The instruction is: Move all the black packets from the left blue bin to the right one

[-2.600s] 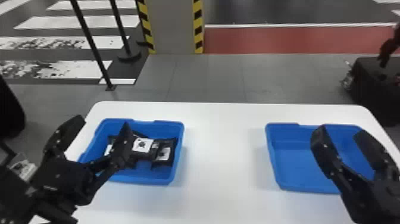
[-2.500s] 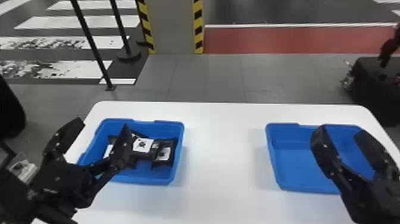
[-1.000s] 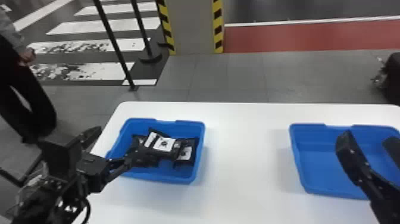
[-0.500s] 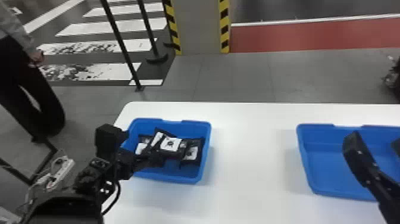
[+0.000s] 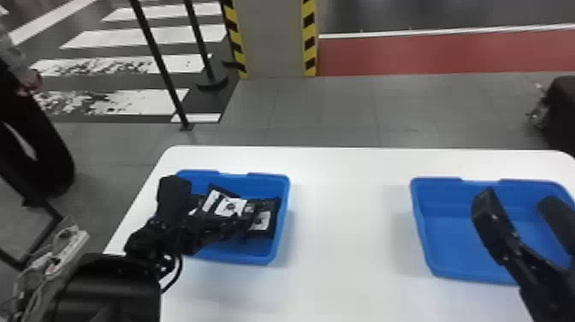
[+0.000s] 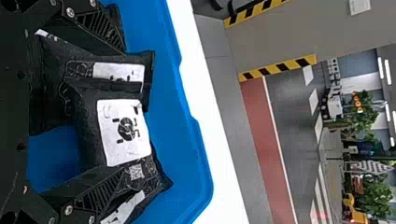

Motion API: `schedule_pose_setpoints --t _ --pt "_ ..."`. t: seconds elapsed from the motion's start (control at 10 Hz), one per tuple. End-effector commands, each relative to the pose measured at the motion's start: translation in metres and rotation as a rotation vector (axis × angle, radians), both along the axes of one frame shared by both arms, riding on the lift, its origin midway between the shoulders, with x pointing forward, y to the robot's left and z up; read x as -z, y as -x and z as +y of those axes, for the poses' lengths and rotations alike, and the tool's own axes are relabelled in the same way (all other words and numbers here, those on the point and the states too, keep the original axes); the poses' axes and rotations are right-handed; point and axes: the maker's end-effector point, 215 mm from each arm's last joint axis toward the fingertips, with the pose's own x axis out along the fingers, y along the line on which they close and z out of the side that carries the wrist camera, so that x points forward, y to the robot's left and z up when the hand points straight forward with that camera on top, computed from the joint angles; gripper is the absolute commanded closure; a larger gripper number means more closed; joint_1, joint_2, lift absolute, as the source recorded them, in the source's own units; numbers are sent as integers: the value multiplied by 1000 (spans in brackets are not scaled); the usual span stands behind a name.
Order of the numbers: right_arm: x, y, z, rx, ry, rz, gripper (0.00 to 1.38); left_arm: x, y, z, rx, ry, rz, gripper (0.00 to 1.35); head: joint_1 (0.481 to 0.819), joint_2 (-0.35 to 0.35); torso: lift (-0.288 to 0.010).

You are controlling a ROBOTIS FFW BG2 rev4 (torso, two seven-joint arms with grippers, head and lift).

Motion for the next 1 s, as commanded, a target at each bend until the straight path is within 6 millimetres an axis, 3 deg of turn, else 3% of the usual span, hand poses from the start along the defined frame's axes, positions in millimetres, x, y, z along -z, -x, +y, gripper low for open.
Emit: schedule_pose_setpoints --t 0.0,0.3,0.4,0.5,0.6,0.7,0.8,0.9 --pt "1 0 0 1 -1 2 239 15 -4 -1 10 6 48 154 695 154 -110" --pt "1 -1 1 -1 -8 2 239 26 -12 2 46 -7 104 163 695 150 -110" --pt "0 -1 1 -2 -9 0 239 30 -17 0 64 -4 121 237 695 150 -110" --pt "3 -1 1 -2 -9 5 239 38 -14 1 59 3 172 690 695 149 -110" --pt "2 -1 1 -2 -12 2 239 41 -12 2 56 -3 190 898 695 148 -110" --pt "3 -1 1 -2 -14 5 239 44 -9 3 51 -3 204 912 695 151 -110" --pt "3 -1 1 -2 -17 5 239 42 -10 5 52 -20 203 1174 695 153 -110" --pt "2 -1 1 -2 -20 5 239 37 -14 2 66 -26 177 1199 695 155 -110"
